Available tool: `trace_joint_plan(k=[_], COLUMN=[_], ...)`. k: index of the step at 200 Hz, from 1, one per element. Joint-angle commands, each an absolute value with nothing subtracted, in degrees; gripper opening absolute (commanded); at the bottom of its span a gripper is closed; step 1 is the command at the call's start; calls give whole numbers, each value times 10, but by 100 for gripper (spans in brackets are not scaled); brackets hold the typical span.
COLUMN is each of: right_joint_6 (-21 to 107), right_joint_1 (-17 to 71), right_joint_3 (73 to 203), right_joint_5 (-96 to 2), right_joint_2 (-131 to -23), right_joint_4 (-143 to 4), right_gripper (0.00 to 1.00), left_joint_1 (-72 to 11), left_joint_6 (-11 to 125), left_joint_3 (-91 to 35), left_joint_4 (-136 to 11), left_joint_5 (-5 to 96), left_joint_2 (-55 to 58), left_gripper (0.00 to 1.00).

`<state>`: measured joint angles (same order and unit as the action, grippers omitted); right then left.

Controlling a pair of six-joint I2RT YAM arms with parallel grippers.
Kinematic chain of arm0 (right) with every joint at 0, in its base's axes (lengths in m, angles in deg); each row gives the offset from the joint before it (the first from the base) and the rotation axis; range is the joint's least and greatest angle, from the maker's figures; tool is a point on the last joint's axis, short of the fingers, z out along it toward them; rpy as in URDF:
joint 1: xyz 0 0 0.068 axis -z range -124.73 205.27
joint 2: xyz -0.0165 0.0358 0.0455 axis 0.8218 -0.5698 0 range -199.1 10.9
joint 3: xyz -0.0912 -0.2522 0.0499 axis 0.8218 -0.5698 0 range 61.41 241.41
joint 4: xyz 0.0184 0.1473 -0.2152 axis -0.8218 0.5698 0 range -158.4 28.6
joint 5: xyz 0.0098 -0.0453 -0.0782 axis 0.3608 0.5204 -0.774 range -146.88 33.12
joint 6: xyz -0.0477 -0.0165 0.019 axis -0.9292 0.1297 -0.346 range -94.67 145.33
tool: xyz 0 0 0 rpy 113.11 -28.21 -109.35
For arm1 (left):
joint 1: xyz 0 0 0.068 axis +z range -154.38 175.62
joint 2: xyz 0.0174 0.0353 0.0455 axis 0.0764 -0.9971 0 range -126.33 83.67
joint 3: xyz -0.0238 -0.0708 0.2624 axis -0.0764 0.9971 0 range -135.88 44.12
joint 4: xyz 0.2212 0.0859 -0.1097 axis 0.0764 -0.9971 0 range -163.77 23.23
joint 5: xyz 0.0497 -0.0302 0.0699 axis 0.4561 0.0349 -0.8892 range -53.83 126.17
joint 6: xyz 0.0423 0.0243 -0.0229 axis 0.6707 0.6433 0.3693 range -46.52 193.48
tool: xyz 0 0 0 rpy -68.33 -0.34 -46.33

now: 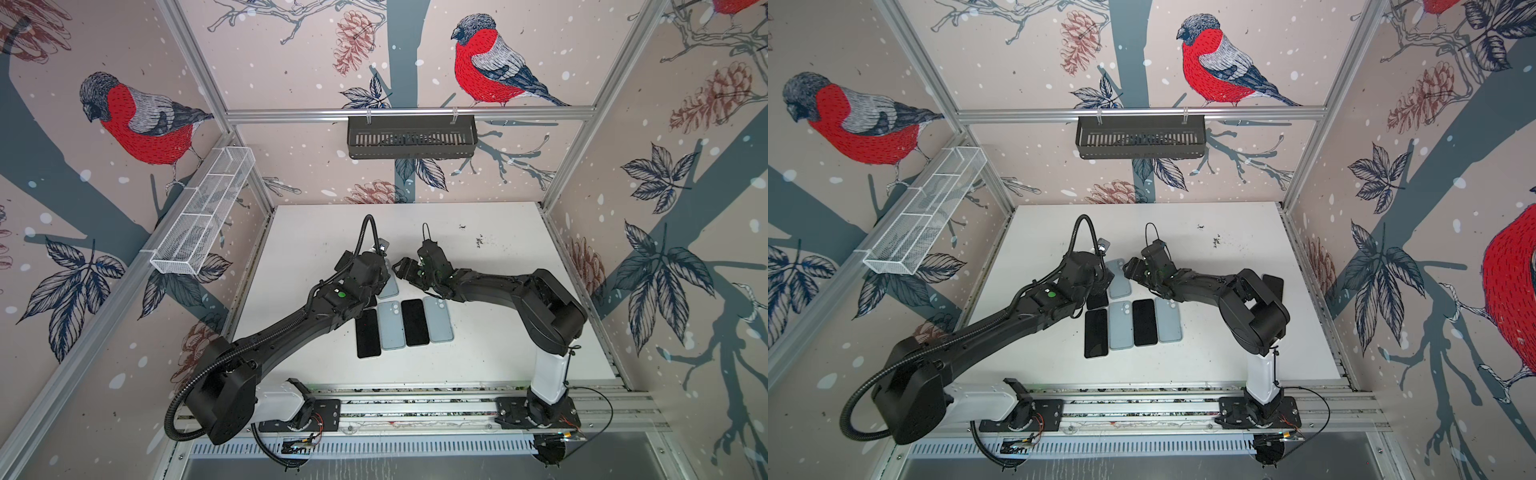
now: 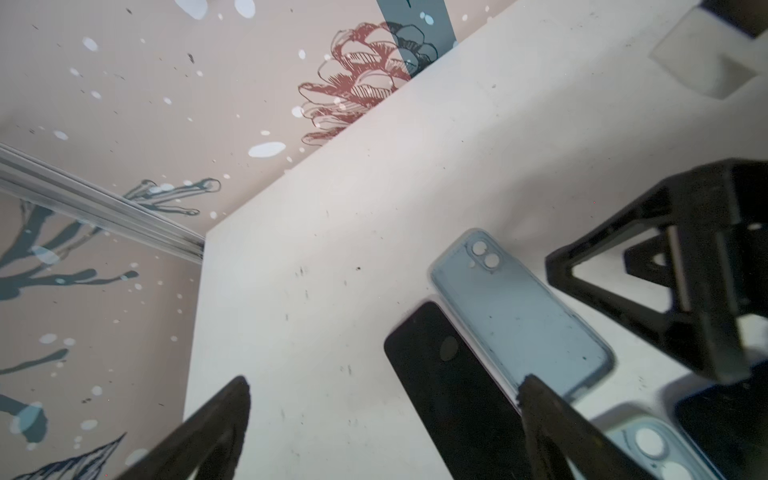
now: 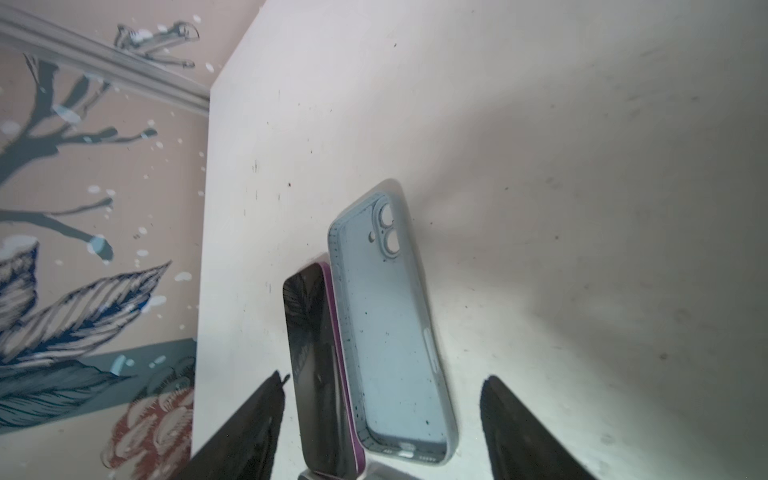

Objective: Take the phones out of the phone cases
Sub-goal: 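Retract the left gripper while the right moves to the black phone by the wall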

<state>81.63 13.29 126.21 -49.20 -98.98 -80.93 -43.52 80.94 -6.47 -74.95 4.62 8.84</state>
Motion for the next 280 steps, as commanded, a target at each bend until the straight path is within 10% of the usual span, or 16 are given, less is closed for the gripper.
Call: trace_joint_plan(k=[1, 137, 197, 244, 280], right_joint_6=[751, 725, 642, 586, 561], right_joint_1=[126, 95, 138, 418, 590], right_joint_3=[1280, 1311, 1170, 1001, 966], right_joint_5=[-501, -474, -684, -766, -707], right_joint_2=[-1004, -1029, -786, -489, -490], right_joint_4=[-752, -748, -649, -561, -556], right_gripper=[72, 67, 92, 100, 100], left_joint_1=[-426, -402, -402, -402, -402], left_joint_6=[730, 716, 701, 688, 684], left_joint_3=[-74, -41, -38, -34, -36], left_joint_4=[-801, -767, -752, -730, -729], left_joint_5=[74, 67, 121, 193, 192], left_joint_2=[102, 162, 205, 226, 228], left_gripper=[99, 99, 99, 99, 99])
